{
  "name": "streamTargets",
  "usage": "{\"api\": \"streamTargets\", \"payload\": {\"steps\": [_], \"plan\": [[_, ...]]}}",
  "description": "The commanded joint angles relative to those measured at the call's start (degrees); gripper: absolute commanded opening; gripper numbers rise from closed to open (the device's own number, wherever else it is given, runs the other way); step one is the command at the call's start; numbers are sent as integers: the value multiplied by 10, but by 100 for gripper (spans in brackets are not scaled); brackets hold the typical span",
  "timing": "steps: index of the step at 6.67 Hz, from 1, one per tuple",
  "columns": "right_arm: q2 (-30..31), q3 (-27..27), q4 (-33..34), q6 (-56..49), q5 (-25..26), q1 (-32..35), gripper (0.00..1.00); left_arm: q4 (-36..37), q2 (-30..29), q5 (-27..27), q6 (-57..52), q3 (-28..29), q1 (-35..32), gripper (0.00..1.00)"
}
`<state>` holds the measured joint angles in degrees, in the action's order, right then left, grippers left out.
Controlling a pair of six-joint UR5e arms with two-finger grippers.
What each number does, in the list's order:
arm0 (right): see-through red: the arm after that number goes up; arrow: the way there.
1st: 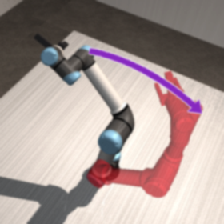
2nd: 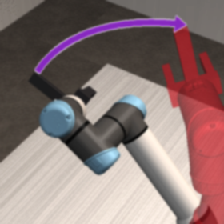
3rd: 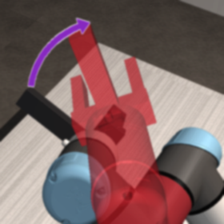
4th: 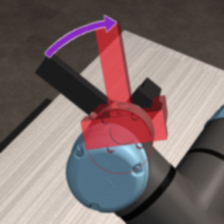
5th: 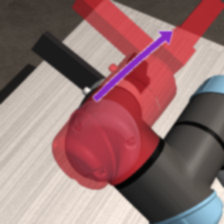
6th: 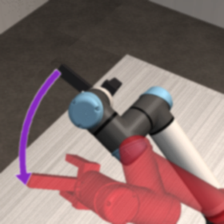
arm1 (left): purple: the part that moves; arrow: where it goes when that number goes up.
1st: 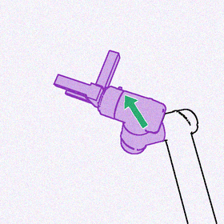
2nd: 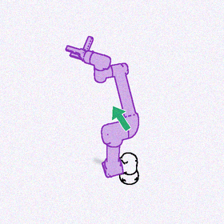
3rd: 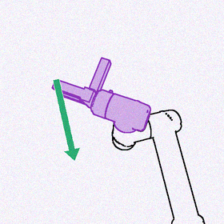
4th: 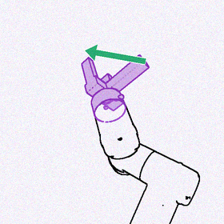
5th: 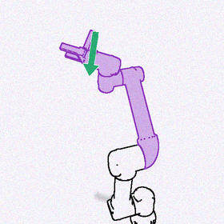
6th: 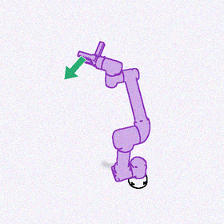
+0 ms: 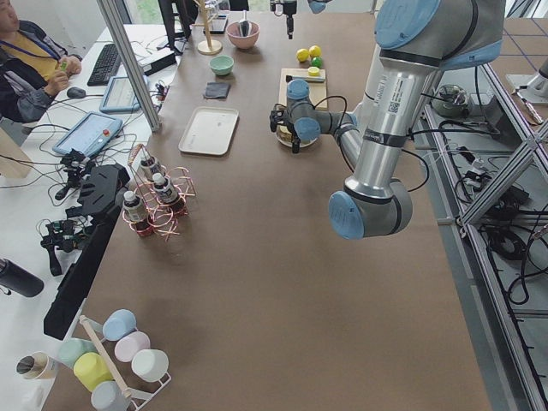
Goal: Make sandwich and place on tray
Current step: 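Reach the left gripper to the plate rim and grasp it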
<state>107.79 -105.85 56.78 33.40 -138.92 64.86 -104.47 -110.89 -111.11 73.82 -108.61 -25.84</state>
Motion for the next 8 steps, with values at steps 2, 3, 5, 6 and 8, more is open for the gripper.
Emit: {"api": "streamTargets", "payload": {"steps": [2, 3, 5, 6, 8], "plan": [[10, 2, 0, -12, 0, 5, 100, -8, -33, 25, -1, 44, 30, 68], [10, 2, 0, -12, 0, 6, 100, -26, -36, 26, 0, 57, 32, 67], [10, 1, 0, -12, -6, 11, 100, -47, -36, 30, 1, 69, 34, 62], [10, 2, 0, -12, -8, 11, 100, -47, -36, 30, 2, 69, 36, 57], [11, 0, -1, -12, -12, 14, 100, -47, -35, 30, 2, 74, 37, 40]]}}
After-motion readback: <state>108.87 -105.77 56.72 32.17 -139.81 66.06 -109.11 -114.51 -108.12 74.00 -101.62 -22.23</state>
